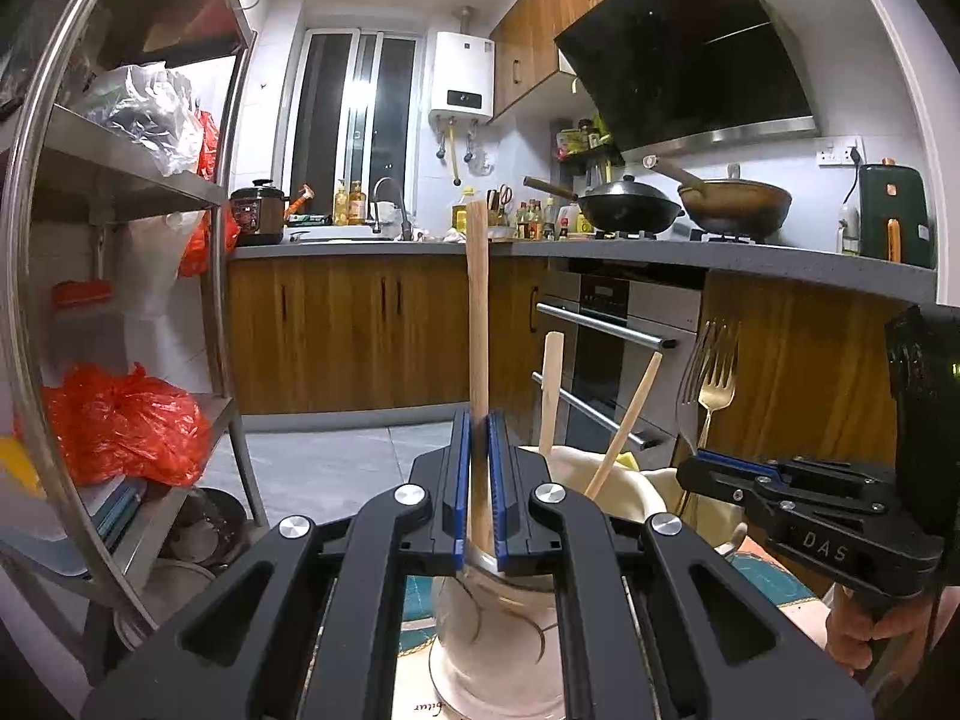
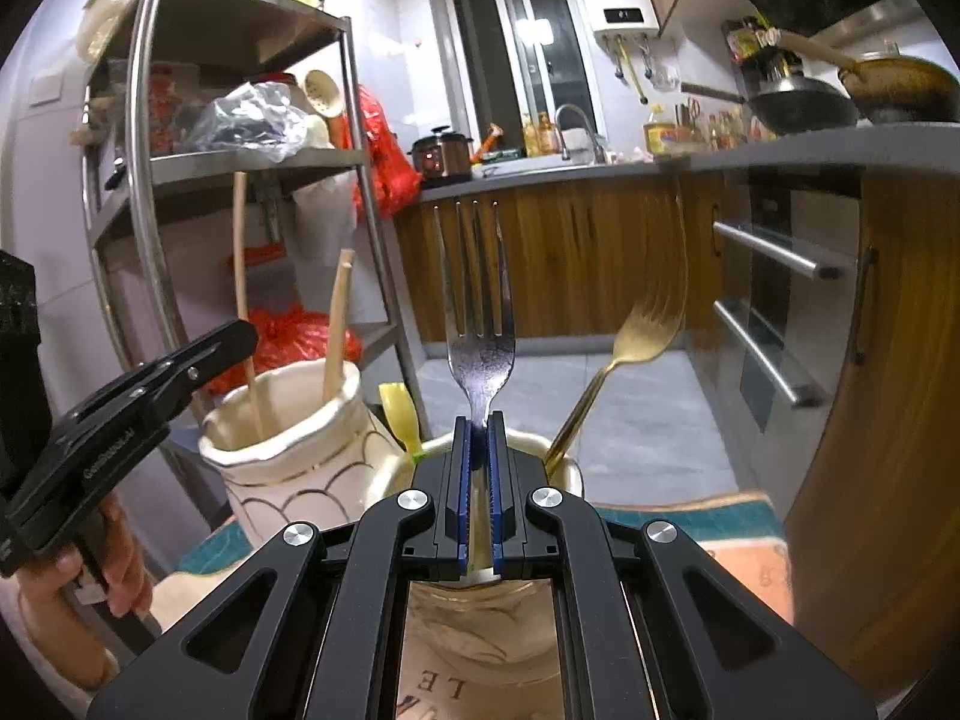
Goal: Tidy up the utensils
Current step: 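Drop chopstick into large cup with left tool while right drops fork into small cup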
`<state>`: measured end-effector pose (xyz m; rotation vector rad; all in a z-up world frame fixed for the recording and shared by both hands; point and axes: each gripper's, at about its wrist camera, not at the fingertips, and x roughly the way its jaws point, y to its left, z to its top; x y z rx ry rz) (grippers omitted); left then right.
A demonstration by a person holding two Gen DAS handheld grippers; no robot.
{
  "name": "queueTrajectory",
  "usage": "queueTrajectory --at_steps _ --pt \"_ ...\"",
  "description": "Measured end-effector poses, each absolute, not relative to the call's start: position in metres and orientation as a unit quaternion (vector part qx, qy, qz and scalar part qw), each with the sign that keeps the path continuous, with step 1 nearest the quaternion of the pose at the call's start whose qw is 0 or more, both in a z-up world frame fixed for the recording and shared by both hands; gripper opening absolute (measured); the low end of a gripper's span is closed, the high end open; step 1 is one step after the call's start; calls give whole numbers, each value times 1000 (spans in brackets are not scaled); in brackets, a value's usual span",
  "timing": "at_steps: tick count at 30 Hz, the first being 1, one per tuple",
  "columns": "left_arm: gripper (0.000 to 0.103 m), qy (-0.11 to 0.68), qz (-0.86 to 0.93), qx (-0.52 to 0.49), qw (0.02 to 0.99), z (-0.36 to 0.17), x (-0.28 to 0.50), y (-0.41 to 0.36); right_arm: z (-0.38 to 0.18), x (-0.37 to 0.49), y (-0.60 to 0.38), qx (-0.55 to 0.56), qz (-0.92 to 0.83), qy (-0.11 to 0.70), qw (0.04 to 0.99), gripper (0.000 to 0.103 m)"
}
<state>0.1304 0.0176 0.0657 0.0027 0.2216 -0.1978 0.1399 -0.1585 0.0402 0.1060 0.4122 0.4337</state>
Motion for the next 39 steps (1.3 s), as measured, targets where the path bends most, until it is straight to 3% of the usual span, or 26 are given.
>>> queueTrajectory --at_steps 20,23,25,28,30,31,33,35,39 --pt "8 118 -86 -12 989 64 128 30 37 145 -154 47 208 208 955 8" --pt "8 114 -84 -13 990 65 122 32 39 142 -156 51 211 204 955 18" --pt "10 113 -84 -9 990 65 119 32 43 136 -157 51 211 197 956 19" --pt "29 113 -80 -10 990 64 111 34 53 125 -161 50 208 187 959 26" --pt "34 114 -82 -14 990 64 107 36 61 114 -166 51 203 174 962 32" --pt "36 117 -82 -13 990 63 104 36 63 109 -168 52 200 172 963 39" --pt "51 122 -81 -12 989 62 100 36 67 101 -173 56 193 171 964 54" --pt "71 120 -76 -15 990 59 92 37 67 91 -180 64 186 174 965 69" --pt "90 118 -75 -15 990 54 73 37 62 72 -188 69 179 182 964 80"
